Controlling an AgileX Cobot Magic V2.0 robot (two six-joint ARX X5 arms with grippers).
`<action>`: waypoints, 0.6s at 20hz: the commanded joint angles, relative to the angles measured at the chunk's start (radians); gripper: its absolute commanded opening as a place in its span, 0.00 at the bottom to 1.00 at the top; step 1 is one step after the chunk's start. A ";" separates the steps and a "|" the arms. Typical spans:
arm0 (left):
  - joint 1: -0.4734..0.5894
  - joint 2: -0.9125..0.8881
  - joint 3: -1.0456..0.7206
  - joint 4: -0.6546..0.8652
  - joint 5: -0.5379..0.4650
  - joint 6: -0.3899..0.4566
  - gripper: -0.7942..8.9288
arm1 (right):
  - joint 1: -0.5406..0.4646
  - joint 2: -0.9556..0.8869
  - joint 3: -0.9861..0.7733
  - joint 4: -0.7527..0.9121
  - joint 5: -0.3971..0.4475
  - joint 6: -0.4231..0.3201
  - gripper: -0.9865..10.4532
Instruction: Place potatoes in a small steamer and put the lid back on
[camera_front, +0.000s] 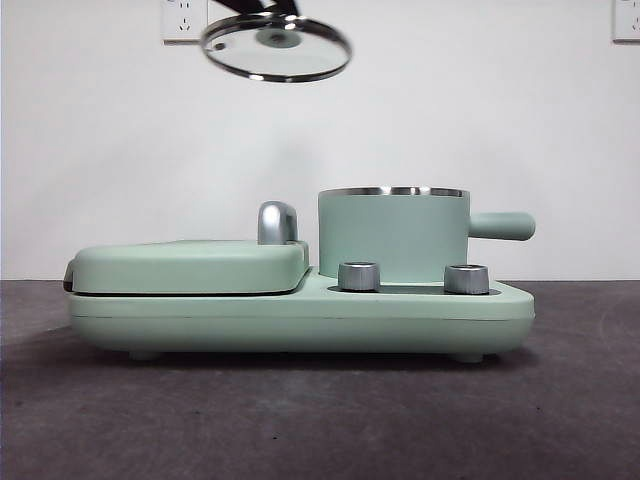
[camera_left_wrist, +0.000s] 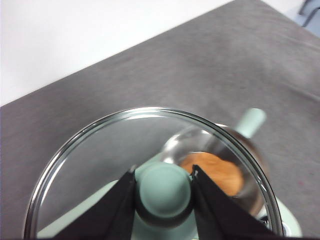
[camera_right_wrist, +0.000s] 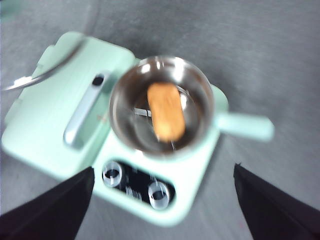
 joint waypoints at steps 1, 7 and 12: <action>-0.044 0.030 0.040 0.026 0.002 0.000 0.09 | 0.016 -0.141 -0.105 -0.074 0.027 -0.012 0.47; -0.135 0.102 0.039 0.094 0.002 -0.061 0.09 | 0.076 -0.558 -0.519 0.136 0.029 0.011 0.47; -0.149 0.172 0.039 0.162 0.002 -0.076 0.09 | 0.088 -0.869 -0.923 0.398 0.029 0.132 0.47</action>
